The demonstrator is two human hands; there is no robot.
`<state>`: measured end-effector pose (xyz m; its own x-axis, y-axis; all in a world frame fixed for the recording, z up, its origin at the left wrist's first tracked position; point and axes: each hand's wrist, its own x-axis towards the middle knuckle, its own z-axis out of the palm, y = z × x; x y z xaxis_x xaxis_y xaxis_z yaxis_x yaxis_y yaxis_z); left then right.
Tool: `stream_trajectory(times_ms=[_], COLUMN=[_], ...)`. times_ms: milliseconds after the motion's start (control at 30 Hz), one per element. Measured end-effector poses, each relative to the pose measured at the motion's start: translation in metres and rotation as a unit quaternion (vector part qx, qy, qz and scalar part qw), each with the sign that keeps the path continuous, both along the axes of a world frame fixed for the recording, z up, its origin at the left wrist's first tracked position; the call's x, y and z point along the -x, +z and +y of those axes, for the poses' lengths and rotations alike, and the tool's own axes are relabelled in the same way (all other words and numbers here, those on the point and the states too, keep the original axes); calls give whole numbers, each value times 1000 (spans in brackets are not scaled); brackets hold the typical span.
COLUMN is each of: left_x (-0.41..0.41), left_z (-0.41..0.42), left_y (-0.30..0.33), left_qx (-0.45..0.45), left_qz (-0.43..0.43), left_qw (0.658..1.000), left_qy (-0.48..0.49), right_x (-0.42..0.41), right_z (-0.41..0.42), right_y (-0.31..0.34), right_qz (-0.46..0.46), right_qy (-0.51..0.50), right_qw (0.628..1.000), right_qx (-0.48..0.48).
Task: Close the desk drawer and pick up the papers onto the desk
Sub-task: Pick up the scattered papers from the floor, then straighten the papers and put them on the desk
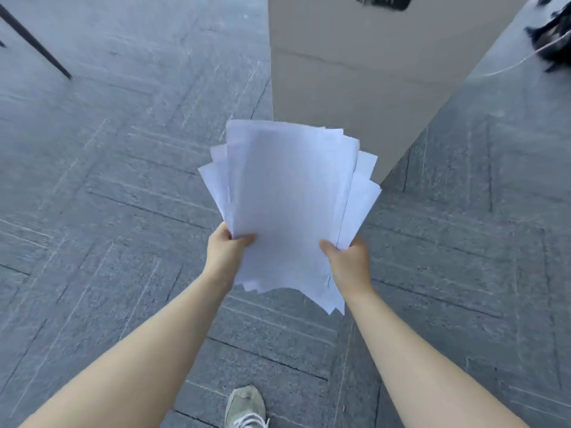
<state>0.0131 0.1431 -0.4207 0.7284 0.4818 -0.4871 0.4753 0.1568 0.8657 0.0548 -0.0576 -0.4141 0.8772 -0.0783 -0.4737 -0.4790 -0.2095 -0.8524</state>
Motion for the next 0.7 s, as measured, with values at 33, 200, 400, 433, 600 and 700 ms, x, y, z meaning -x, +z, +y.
stream_trajectory(times_ms=[33, 200, 400, 433, 600, 700], left_x=[-10, -78, -195, -214, -303, -354], left_z=[2, 11, 14, 11, -11, -24], left_y=[47, 297, 538, 564, 615, 594], left_qx=[2, 22, 6, 4, -3, -4], left_qz=[-25, -140, -263, -281, -317, -320], left_qw=[1000, 990, 963, 958, 946, 944], left_qy=[9, 10, -56, -61, -74, -76], right_x=[-9, -61, -156, -173, -257, -307], right_z=[5, 22, 32, 30, 7, -14], right_y=[48, 306, 544, 569, 619, 597], right_qz=[-20, -129, -286, -308, -367, -375], right_qy=[-4, -36, -96, -106, -141, -155], right_qw=[1000, 985, 946, 938, 911, 903], right_qx=[-16, -109, -122, -116, -122, -140])
